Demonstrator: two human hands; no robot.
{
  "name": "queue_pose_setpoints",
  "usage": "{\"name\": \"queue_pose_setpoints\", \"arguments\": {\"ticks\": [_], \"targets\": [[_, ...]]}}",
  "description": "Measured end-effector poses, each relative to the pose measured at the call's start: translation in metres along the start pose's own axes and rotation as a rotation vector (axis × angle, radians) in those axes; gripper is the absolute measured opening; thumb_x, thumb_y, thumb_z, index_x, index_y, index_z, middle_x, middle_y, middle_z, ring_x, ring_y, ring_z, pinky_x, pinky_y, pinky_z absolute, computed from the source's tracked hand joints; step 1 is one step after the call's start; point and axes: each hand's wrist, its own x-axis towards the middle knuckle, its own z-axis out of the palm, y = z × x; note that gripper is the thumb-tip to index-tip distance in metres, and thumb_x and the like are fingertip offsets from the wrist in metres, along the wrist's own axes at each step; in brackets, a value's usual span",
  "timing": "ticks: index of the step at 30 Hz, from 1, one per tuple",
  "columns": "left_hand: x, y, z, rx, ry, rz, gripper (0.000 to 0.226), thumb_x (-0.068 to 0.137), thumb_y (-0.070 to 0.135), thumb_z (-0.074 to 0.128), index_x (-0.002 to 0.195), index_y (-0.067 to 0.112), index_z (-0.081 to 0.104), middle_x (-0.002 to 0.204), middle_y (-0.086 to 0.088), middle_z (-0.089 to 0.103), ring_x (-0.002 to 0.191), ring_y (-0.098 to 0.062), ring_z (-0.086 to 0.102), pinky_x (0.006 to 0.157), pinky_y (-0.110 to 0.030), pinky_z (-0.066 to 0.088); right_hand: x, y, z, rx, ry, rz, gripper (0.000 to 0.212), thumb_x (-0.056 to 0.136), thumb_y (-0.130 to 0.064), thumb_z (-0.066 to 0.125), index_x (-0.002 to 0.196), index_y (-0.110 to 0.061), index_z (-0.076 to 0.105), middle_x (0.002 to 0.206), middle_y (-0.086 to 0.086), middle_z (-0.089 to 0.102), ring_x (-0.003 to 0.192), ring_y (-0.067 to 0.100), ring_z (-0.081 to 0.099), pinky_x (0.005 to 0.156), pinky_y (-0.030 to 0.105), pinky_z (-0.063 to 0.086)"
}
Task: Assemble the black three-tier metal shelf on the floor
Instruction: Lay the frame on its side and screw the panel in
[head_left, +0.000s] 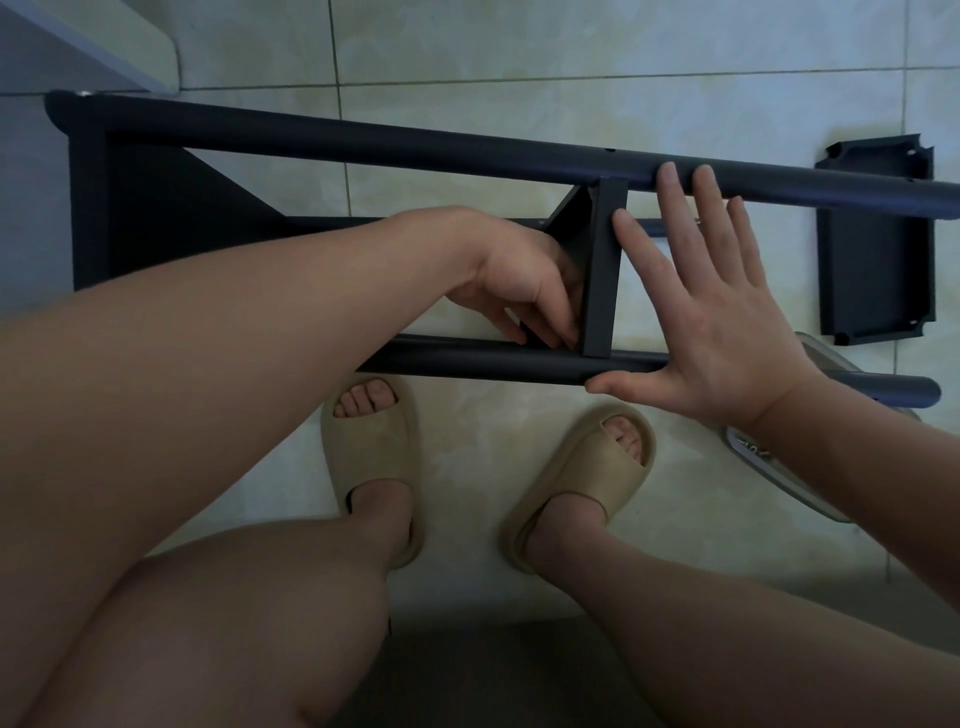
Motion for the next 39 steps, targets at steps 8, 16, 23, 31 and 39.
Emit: {"name": "queue_pose_setpoints", "arguments": {"ticks": [8,16,23,31,39], "targets": [[-0.019,0.011,-0.006,0.315,0.271,-0.13,0.028,0.089,0.028,0.07,0.117,0.033,0.069,0.122,0.01,0.067,0.12,-0.015,0.057,0.108,-0.048,0.039,-0.001,-0.001,-0.002,-0.019,-0.014,-0.006,0.116,0.082,-0.094,0.028,0.163,-0.013,0.012,0.168,0.023,-0.001,0.154,0.045,-0.004,0.124,0.062,0.003],[-0.085,0.025,0.013,0.521,0.385,-0.279,0.039,0.097,0.065,0.042,0.107,0.036,0.067,0.108,0.014,0.07,0.11,-0.017,0.063,0.103,-0.047,0.045,0.003,-0.01,-0.019,-0.051,-0.183,0.052,0.119,0.073,-0.097,0.008,0.163,-0.019,-0.004,0.168,0.015,-0.018,0.154,0.037,-0.018,0.123,0.061,-0.004],[-0.111,0.013,0.067,0.872,0.454,-0.372,0.045,0.092,0.051,0.065,0.122,0.017,0.065,0.118,0.0,0.063,0.108,-0.024,0.059,0.093,-0.038,0.047,0.011,-0.026,-0.046,-0.107,-0.294,0.132,0.118,0.069,-0.098,0.015,0.161,-0.028,-0.008,0.169,0.007,-0.016,0.156,0.028,-0.012,0.124,0.058,-0.008],[-0.131,0.016,0.086,0.782,0.846,-0.242,0.036,0.094,0.005,0.048,0.125,0.017,0.061,0.118,-0.009,0.061,0.107,-0.03,0.059,0.092,-0.04,0.047,-0.024,-0.029,-0.075,0.014,-0.418,0.342,0.089,0.095,-0.067,0.05,0.162,-0.031,0.004,0.17,0.001,0.009,0.156,0.027,0.01,0.123,0.057,0.008],[-0.119,-0.002,0.072,0.726,1.152,-0.135,0.038,0.093,0.0,0.043,0.115,0.028,0.055,0.106,0.0,0.056,0.1,-0.026,0.046,0.1,-0.052,0.033,-0.025,-0.025,-0.066,-0.024,-0.185,0.412,0.09,0.096,-0.064,0.048,0.159,-0.037,-0.009,0.169,0.0,-0.015,0.156,0.03,-0.012,0.121,0.063,0.0]]}}
